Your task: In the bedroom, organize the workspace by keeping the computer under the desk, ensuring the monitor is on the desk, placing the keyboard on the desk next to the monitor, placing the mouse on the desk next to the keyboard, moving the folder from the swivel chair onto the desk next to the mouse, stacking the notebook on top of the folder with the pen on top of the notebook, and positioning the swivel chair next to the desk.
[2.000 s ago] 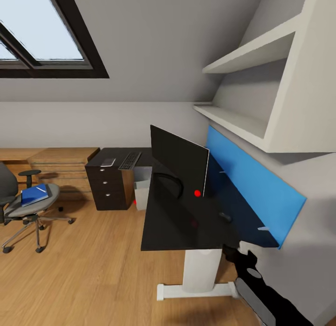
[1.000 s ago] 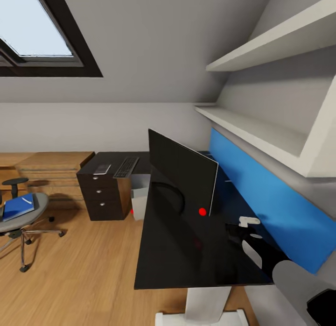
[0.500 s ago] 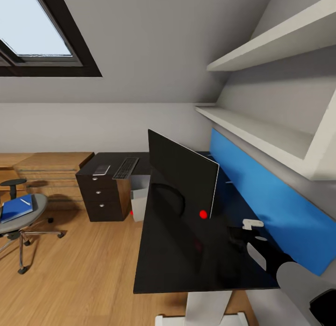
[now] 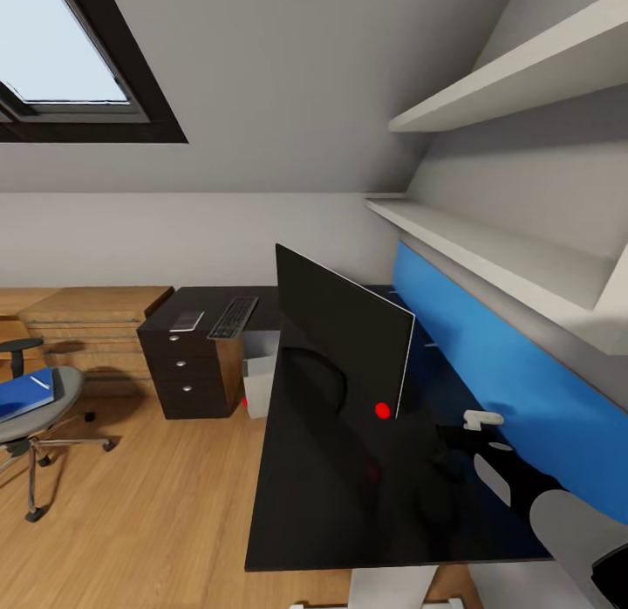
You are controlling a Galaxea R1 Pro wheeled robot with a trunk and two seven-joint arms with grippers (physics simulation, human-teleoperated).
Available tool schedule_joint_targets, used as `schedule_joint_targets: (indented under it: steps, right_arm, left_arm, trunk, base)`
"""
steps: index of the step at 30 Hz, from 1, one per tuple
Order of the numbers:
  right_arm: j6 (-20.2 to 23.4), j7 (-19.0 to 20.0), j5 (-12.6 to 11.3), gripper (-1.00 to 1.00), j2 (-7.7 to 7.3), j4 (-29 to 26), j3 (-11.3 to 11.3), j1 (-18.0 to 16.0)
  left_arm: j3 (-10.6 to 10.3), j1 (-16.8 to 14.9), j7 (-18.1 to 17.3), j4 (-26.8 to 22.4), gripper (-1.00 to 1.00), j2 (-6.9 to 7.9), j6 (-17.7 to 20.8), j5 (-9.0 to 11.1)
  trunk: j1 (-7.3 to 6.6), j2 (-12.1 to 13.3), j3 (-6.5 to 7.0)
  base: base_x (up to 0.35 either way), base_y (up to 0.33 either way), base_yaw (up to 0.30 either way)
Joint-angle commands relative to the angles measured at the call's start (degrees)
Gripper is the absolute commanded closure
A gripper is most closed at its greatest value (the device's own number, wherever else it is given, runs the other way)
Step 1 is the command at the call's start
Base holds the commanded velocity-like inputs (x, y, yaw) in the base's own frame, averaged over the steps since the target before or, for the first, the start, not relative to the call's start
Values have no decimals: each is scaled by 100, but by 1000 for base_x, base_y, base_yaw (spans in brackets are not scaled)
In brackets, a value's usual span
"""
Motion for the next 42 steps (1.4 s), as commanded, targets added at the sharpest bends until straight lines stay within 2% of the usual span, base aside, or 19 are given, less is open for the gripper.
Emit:
schedule_joint_targets:
  steps: [1, 6, 7, 16, 21, 23, 29, 42]
  right_arm:
    - [25, -34, -48, -100, -10, -14, 48, -4]
    - [88, -22, -68, -100, -62, -14, 43, -10]
    - [173, 136, -84, -100, -168, -14, 35, -12]
    - [314, 404, -99, -100, -248, -14, 30, -12]
    - [353, 448, -101, -100, -258, -14, 29, -13]
    - [388, 454, -107, -100, -260, -14, 29, -13]
    - [498, 458, -116, -100, -260, -14, 29, -13]
    - [530, 459, -112, -100, -254, -14, 29, -13]
  left_arm:
    - [-11, -4, 47, -8, -100, 4, -14, 14]
    - [225, -5, 43, -11, -100, 18, -199, 11]
    - [332, -5, 42, -17, -100, 88, -349, 14]
    - [392, -4, 45, -92, -100, 137, -424, 17]
    - [474, -4, 70, -399, -100, 146, -433, 59]
    - [712, -5, 66, -458, -100, 145, -426, 149]
    - [939, -4, 57, -480, -100, 145, -385, 206]
    - [982, -4, 70, -478, -100, 144, -375, 219]
  trunk:
    - [1, -7, -9]
    - [1, -7, -9]
    - [1, -7, -9]
    - [1, -7, -9]
    - [1, -7, -9]
    - [45, -87, -45]
    - [177, -328, -152]
    - [462, -849, -386]
  base:
    - [6, 0, 0]
    - [3, 0, 0]
    - [0, 0, 0]
    - [0, 0, 0]
    - [0, 0, 0]
    - [0, 0, 0]
    - [0, 0, 0]
    - [0, 0, 0]
